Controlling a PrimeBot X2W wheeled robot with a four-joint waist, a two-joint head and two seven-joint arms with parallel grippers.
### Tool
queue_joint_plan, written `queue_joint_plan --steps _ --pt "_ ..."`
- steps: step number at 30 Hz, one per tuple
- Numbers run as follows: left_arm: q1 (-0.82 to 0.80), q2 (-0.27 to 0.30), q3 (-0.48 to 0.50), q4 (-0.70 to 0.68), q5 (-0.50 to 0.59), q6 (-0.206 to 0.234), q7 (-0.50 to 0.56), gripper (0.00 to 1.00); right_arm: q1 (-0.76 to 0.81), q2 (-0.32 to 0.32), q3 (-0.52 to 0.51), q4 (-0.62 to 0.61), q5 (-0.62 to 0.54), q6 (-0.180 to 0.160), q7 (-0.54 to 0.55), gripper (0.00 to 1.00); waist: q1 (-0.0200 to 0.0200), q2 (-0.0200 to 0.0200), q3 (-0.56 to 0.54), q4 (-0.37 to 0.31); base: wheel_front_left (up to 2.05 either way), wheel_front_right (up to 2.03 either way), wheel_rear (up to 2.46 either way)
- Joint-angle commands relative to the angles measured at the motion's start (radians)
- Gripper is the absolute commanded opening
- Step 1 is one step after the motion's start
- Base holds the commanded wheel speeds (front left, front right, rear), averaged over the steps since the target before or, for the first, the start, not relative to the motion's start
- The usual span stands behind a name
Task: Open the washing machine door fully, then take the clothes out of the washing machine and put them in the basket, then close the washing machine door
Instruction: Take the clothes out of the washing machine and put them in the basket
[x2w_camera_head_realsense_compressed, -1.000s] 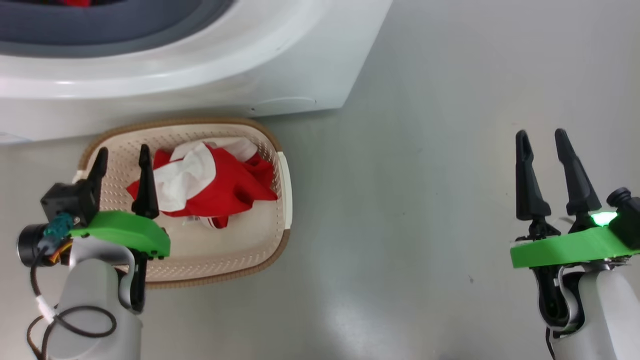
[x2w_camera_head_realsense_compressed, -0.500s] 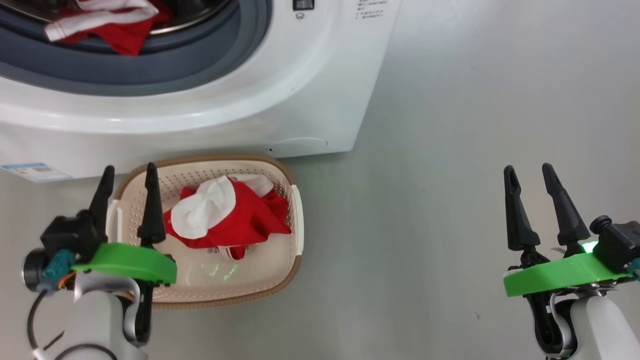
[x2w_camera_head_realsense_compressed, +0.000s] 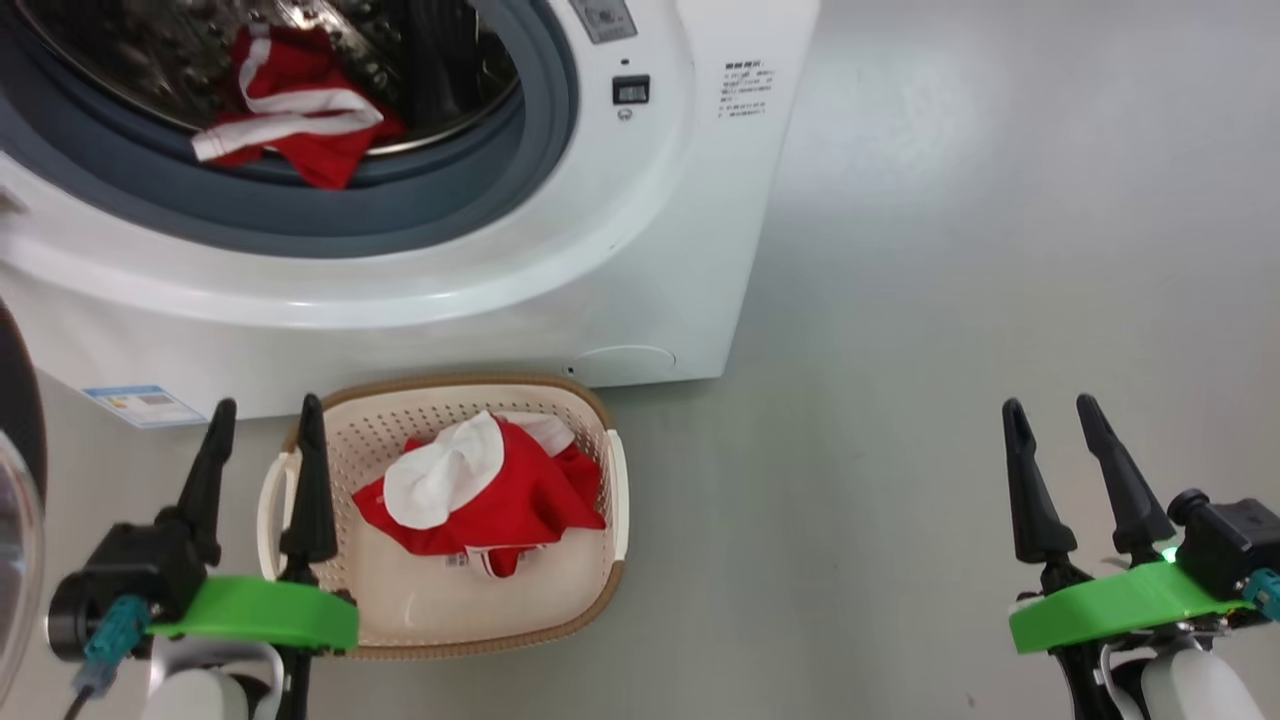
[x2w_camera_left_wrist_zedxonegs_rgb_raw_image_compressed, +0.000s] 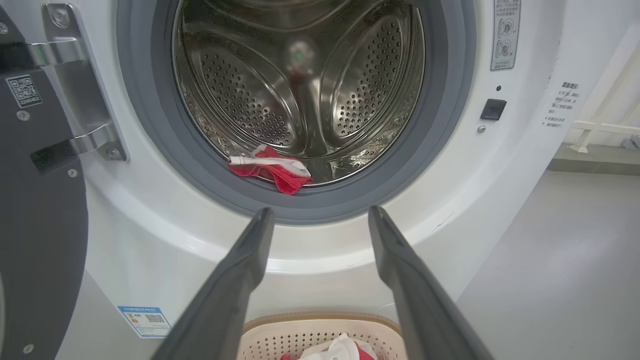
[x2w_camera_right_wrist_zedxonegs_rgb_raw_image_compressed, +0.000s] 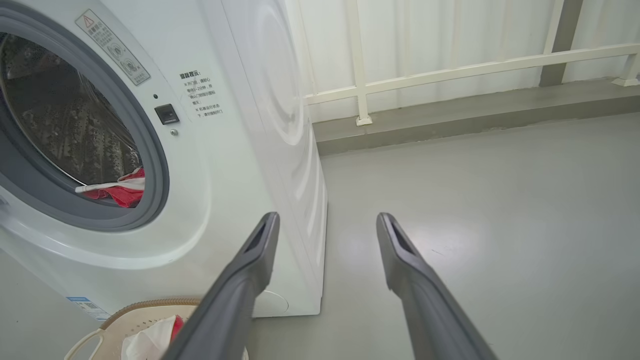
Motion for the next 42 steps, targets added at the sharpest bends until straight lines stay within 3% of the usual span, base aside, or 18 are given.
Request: queue_joint_plan --steps 1,22,42 --pt "0.024 0.026 0.023 -0.040 -0.007 0.008 -0.002 1.00 0.016 -0.011 0.023 -0.021 -0.009 0.007 -0.006 1.00 0.0000 0.0000 -0.031 0.009 0.00 0.00 0.00" --pt "0.251 0.026 0.006 -0.208 -0.018 0.060 -0.002 1.00 0.108 -0.017 0.016 -0.043 -0.001 0.007 -0.006 1.00 0.0000 0.0000 -0.107 0.019 0.00 0.00 0.00" --pt "0.240 0.026 -0.017 -0.227 -0.024 0.071 -0.002 1.00 0.101 -0.012 0.015 -0.045 -0.001 0.007 -0.006 1.00 0.0000 0.0000 -0.086 0.017 0.00 0.00 0.00"
